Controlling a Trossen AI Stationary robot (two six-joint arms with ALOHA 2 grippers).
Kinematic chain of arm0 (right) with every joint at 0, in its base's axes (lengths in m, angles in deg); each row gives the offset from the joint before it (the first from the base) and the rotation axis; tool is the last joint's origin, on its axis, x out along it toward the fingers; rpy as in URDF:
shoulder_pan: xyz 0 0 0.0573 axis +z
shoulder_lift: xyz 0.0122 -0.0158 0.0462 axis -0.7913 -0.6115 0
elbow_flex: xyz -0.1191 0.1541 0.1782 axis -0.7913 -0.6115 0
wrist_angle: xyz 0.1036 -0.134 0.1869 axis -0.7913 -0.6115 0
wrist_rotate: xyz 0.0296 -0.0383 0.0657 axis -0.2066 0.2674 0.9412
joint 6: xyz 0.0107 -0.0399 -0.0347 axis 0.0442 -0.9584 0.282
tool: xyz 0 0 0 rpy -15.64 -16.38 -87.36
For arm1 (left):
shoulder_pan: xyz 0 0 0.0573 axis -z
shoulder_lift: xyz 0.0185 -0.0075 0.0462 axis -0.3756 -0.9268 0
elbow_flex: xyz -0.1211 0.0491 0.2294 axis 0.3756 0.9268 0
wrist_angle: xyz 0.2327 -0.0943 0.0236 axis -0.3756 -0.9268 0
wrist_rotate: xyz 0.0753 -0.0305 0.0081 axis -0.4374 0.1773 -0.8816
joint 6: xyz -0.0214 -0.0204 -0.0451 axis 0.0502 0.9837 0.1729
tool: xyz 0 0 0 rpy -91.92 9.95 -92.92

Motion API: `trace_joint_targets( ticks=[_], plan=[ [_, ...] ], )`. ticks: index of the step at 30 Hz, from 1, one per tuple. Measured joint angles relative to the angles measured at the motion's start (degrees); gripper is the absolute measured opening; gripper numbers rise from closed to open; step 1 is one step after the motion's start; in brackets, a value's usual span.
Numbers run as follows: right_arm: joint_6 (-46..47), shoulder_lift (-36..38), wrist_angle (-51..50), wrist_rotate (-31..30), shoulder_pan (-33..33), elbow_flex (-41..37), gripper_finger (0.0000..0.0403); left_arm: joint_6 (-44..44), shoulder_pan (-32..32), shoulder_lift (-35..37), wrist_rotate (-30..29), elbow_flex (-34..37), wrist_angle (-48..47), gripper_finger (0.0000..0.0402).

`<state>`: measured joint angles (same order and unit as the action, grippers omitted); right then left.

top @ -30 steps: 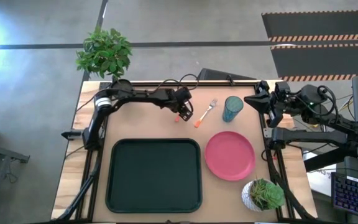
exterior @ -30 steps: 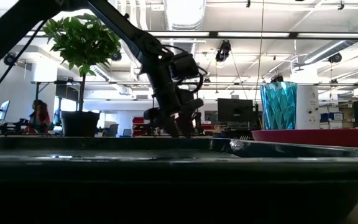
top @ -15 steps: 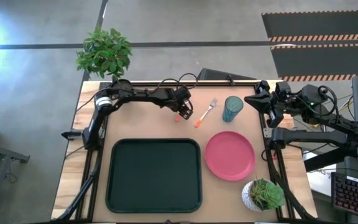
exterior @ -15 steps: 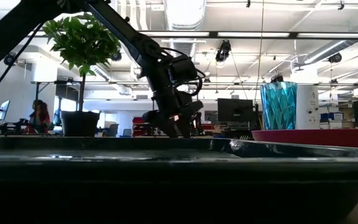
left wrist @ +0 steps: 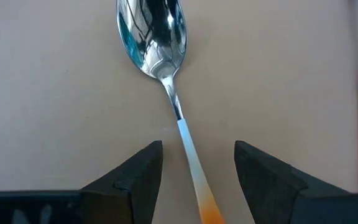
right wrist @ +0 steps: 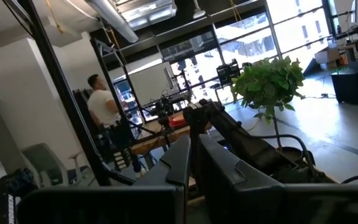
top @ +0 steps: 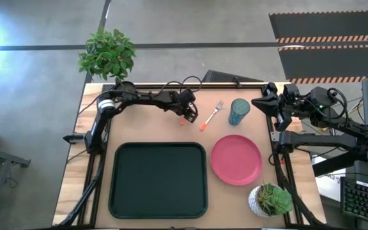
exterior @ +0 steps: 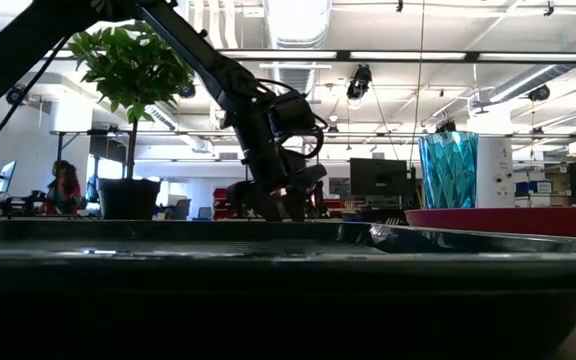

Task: Pick and place plate/cup/fork/spoon on tray
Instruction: Put the orange spoon on the black tray

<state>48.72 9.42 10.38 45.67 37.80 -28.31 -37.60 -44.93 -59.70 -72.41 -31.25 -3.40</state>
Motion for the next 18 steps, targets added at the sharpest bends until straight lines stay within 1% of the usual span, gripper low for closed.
trace_joint_targets(
  ticks=[2,4,6,9,10,13,18],
  plan=[
    [0.0,0.0,0.3,0.0,0.0,0.0,0.0022,0.3,0.0,-0.9,0.4,-0.4,-0.1,0.0164],
    [0.1,0.0,0.9,0.1,0.0,0.0,0.0022,0.3,0.3,-1.2,-0.7,-0.4,-0.5,0.0135],
    [0.2,0.0,2.3,0.5,0.0,0.0,0.0022,0.1,0.4,-1.2,-1.2,-0.3,-1.0,0.0094],
    [0.2,0.4,3.7,2.0,0.0,0.0,0.0022,0.1,0.3,-1.2,-0.7,0.1,-1.9,0.0023],
    [0.2,0.4,3.9,2.2,0.0,0.0,0.0022,0.3,0.3,-1.3,-0.6,0.3,-1.7,0.0013],
    [0.4,0.8,3.8,2.8,0.0,0.0,0.0022,0.3,0.3,-1.3,0.0,1.3,-1.2,0.0004],
    [0.5,0.7,3.7,2.8,0.0,0.0,0.0022,0.4,0.3,-1.4,0.6,1.9,-0.8,0.0002]
  ],
)
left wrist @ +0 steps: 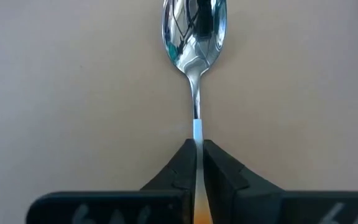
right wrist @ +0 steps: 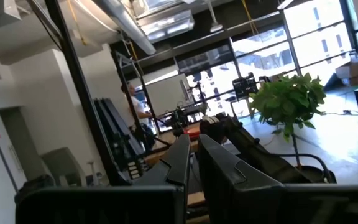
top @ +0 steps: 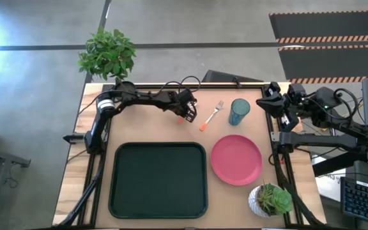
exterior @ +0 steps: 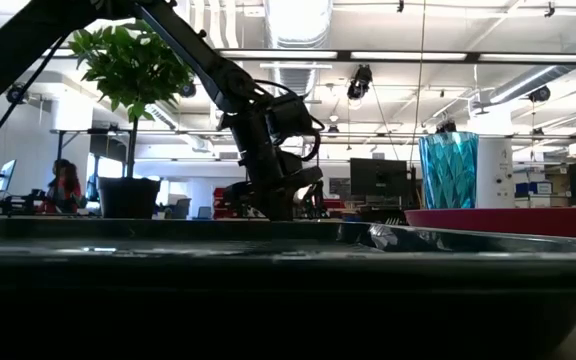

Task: Pick and place plate/cup/fork/spoon on tray
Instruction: Put the orange spoon on the black tray

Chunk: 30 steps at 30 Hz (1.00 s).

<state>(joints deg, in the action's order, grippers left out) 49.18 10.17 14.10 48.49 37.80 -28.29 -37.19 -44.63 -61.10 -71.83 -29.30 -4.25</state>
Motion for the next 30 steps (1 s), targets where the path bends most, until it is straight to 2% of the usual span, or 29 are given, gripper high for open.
trace_joint_targets(
  ticks=[8,14,18,25,30],
  plan=[
    [0.0,0.0,-2.4,0.0,0.0,0.0,0.0022,0.0,0.3,4.5,1.9,-0.3,-5.3,0.0001],
    [-0.4,0.0,-3.0,0.1,0.0,0.0,0.0022,0.1,0.8,10.4,-2.0,-0.3,-11.7,0.0000],
    [-0.5,0.0,-3.0,0.2,0.0,0.0,0.0022,2.1,2.0,15.1,-2.3,0.9,-16.5,0.0000],
    [-1.2,0.0,-4.6,0.2,0.0,0.0,0.0022,9.0,6.6,27.4,-7.2,5.5,-25.9,0.0000],
    [-2.1,0.0,-6.0,0.2,0.0,0.0,0.0022,21.3,12.2,38.8,-10.5,11.4,-31.9,0.0000]
  ],
)
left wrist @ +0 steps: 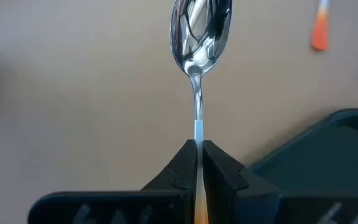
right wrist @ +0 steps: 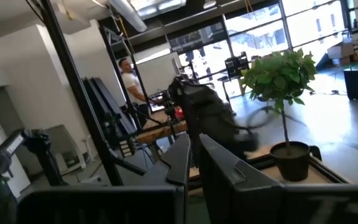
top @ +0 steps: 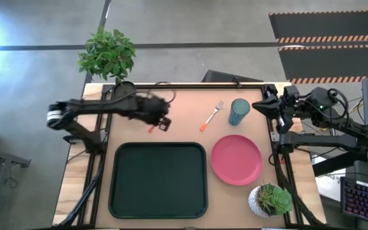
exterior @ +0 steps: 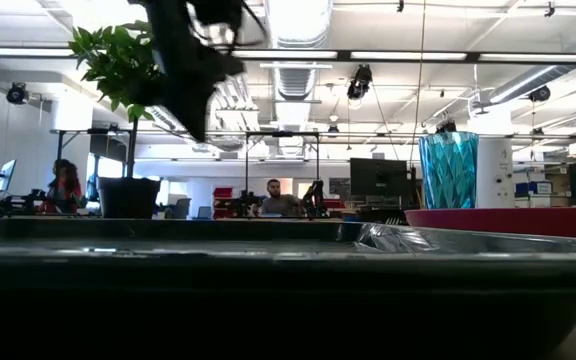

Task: Pick and place plate/cup/fork/spoon on tray
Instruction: Put the orange spoon on the black tray

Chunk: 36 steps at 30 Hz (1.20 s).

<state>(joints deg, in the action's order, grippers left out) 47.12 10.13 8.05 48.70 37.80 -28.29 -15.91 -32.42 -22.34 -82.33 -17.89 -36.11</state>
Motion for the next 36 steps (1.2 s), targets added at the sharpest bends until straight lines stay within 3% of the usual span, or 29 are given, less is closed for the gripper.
trace_joint_targets(
  ticks=[5,10,15,21,25,30,36],
  plan=[
    [-0.7,0.0,0.0,0.0,0.0,0.0,0.0022,19.2,9.7,10.0,-3.3,6.3,-6.3,0.0000],
    [-1.4,0.0,0.0,0.0,0.0,0.0,0.0022,40.0,22.6,15.0,-4.1,12.1,-8.2,0.0002],
    [-1.5,0.0,0.0,0.0,0.0,0.0,0.0022,61.0,36.2,14.4,-4.1,14.9,-7.8,0.0002],
    [-1.9,0.0,0.1,0.0,0.0,0.0,0.0022,80.4,48.6,7.9,-1.2,14.4,-6.4,0.0001],
    [-1.9,0.0,0.1,0.0,0.0,0.0,0.0022,84.1,52.1,3.2,5.1,14.6,-0.1,0.0001],
    [-1.9,-0.1,0.1,0.0,0.0,0.0,0.0022,84.1,51.2,-0.4,2.5,14.5,4.6,0.0000],
    [-1.9,-0.1,0.1,0.0,0.0,0.0,0.0022,83.4,49.6,-1.2,2.2,15.4,-1.0,0.0000]
  ],
)
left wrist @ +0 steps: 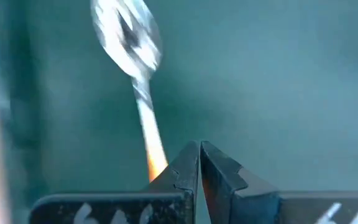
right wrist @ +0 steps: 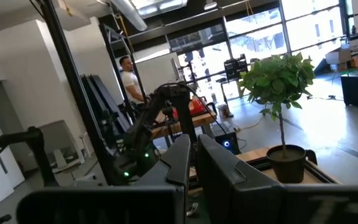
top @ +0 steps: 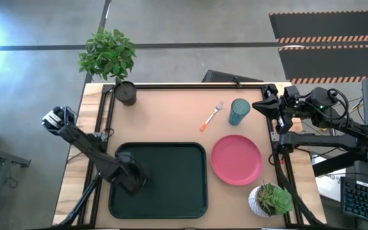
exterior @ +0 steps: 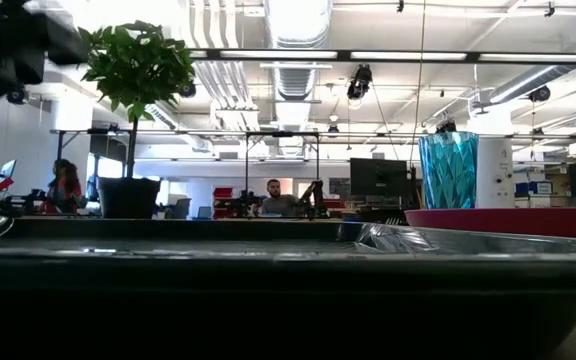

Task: Pick and place plate/cup/fork/spoon on tray
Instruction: Put the orange spoon on the black tray

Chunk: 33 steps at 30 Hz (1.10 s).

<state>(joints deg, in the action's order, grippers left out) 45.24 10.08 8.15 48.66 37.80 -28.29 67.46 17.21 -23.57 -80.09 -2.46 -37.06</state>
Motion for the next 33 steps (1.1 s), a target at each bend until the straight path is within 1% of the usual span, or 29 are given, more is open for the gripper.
trace_joint_targets(
  ticks=[5,7,11,17,19,24,31,33],
  plan=[
    [0.0,0.0,0.0,0.1,0.0,0.0,0.0022,-0.2,-3.2,1.9,-0.7,0.6,-15.1,0.0000],
    [0.2,0.0,0.0,0.2,0.0,0.0,0.0022,-1.5,-4.8,3.3,-1.2,1.2,-17.2,0.0000],
    [0.3,0.0,0.0,0.2,0.0,0.0,0.0022,-8.3,-8.8,6.3,-3.9,3.6,-13.3,0.0000],
    [0.5,0.0,0.0,0.2,0.0,0.0,0.0022,-21.0,-16.9,7.2,-4.0,10.1,-2.9,0.0000],
    [0.8,0.0,-0.1,0.3,0.0,0.0,0.0022,-24.0,-19.0,7.3,-4.0,11.8,-1.6,0.0000],
    [1.2,0.0,-0.1,0.4,0.0,0.0,0.0022,-28.5,-22.1,8.0,-2.3,13.7,-0.8,0.0000],
    [1.2,0.0,-0.1,0.4,0.0,0.0,0.0022,-29.8,-22.2,7.8,-2.0,14.9,-0.5,0.0000],
    [1.2,0.0,-0.1,0.4,0.0,0.0,0.0022,-29.8,-22.2,7.8,-1.9,16.2,1.2,0.0000]
  ],
)
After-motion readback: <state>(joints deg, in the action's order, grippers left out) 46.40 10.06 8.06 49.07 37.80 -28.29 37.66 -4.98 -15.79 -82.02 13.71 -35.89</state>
